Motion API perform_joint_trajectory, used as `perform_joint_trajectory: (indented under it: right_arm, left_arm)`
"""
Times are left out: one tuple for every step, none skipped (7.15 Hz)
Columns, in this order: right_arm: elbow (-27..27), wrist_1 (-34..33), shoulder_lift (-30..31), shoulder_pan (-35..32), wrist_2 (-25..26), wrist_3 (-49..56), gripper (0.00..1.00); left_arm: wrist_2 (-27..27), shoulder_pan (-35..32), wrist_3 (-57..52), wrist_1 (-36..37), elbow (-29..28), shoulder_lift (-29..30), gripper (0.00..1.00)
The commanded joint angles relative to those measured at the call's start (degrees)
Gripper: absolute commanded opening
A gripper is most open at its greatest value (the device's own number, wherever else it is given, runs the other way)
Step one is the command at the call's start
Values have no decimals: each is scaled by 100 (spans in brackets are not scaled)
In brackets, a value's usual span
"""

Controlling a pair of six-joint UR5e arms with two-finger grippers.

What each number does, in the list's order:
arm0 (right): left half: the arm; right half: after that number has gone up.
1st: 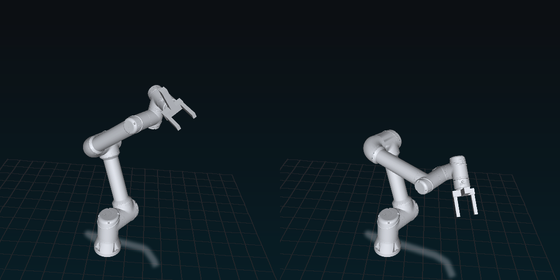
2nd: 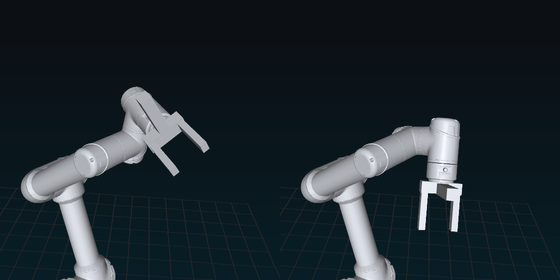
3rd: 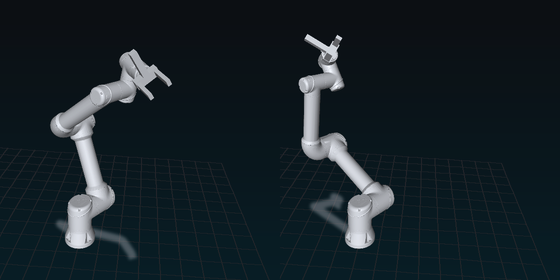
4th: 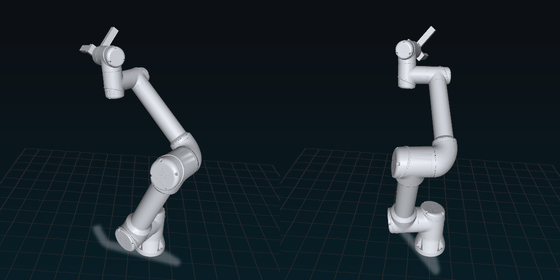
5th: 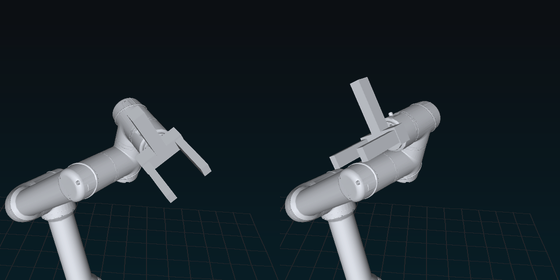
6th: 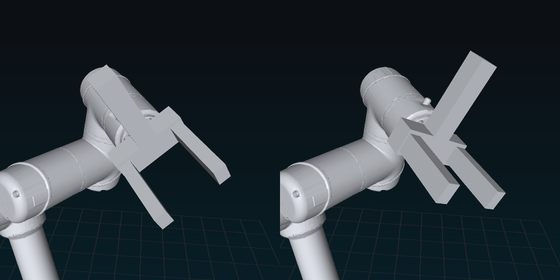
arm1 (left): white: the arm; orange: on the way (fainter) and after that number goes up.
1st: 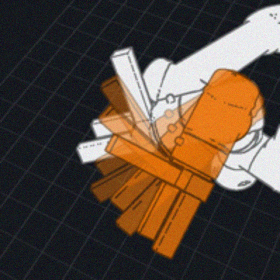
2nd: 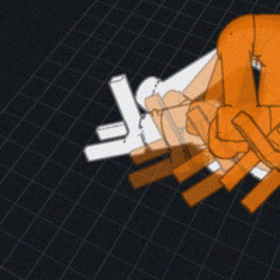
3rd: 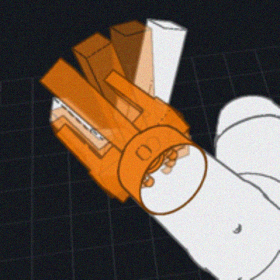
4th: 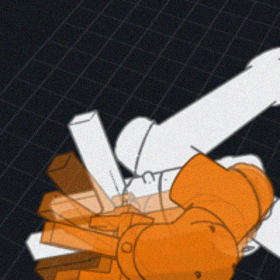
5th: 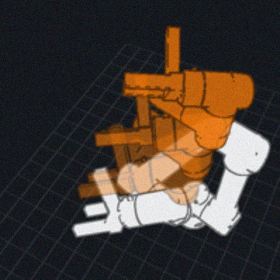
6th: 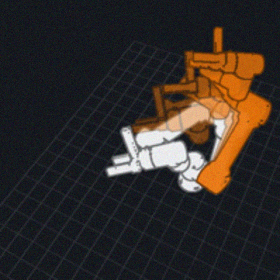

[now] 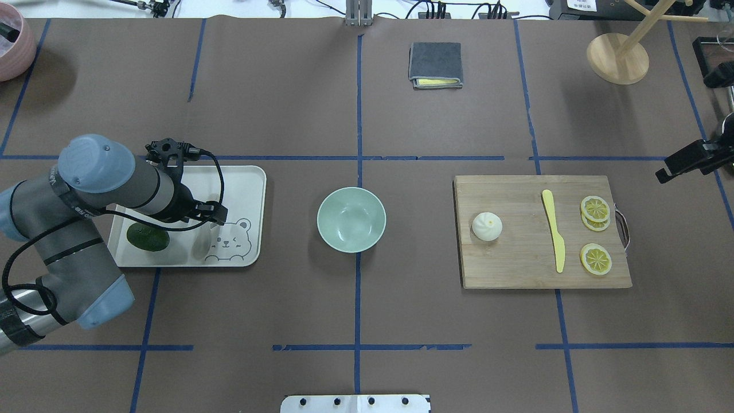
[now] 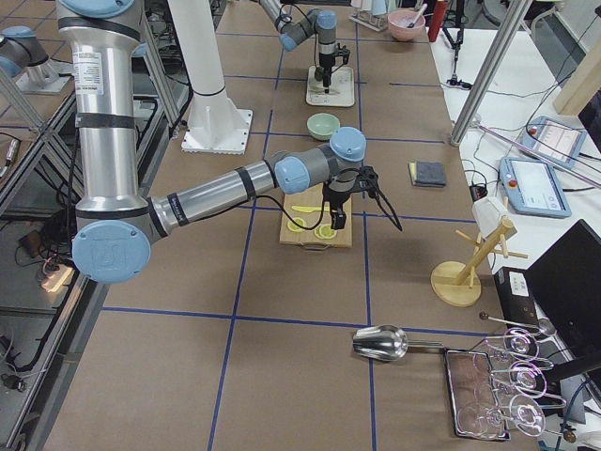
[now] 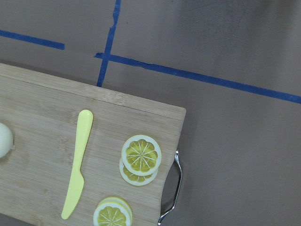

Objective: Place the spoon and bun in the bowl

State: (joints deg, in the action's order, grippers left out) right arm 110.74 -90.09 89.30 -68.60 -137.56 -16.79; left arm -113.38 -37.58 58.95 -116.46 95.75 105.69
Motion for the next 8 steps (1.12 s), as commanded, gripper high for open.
perform_joint_trajectory:
  right_arm:
    - [0,0,0,5,1,0,100]
    - [0,0,9,5,1,0,100]
    - [0,0,9,5,1,0,100]
    - [0,0,9,5,1,0,100]
    - [0,0,0,14,-8,0,100]
    - [0,0,-9,101,1,-131,100]
    - [26,26,-61,319,10,-497,100]
    - [17,374,-70,487,53,-893,100]
  left_arm:
    - [35,5,-7,0,5,4,0]
    - [35,5,-7,0,14,13,0]
    - [27,-3,-7,0,75,48,0]
    - [27,-47,20,165,137,205,0]
    - [27,-65,20,576,224,581,0]
    - [27,-65,142,841,234,976,0]
    - [27,-56,474,879,234,1276,0]
    - [44,-30,651,870,199,1557,0]
